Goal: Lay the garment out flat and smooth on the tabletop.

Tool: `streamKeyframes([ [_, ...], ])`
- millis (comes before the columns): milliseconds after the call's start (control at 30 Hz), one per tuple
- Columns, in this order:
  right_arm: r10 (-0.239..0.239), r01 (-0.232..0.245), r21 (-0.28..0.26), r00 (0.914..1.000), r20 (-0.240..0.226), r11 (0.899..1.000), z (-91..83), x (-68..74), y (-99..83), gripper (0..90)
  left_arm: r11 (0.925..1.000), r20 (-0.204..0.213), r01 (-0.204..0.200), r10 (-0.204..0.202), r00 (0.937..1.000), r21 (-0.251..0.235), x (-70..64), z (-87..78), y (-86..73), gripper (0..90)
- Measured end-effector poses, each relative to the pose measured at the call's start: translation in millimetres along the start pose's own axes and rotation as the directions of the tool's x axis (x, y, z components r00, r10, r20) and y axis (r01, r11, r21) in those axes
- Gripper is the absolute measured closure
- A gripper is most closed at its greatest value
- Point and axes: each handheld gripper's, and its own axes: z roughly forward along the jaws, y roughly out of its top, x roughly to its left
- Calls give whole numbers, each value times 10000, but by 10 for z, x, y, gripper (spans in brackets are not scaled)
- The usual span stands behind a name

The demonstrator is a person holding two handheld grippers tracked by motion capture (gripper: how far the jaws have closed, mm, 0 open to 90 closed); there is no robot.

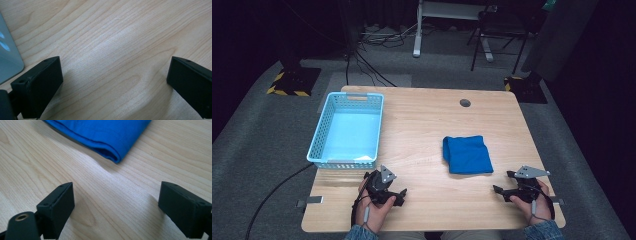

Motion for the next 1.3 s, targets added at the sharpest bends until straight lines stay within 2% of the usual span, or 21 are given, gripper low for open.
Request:
streamKeyframes([
  [1100, 51, -51, -10, 10000, 75, 10000, -6, 11, -3, 145, 10000, 51, -85, 85, 10000, -2, -27, 16, 19, 3],
  [1233, -61, 64, 295, 9999, -80, 9995, -45, 13, 30, 238, 10000, 51, -86, 86, 9999, 0, -27, 16, 19, 3],
  [1300, -93, 94, 230, 10000, -34, 9997, -73, 23, 55, 237, 10000, 54, -88, 88, 9999, 1, -26, 16, 19, 3],
])
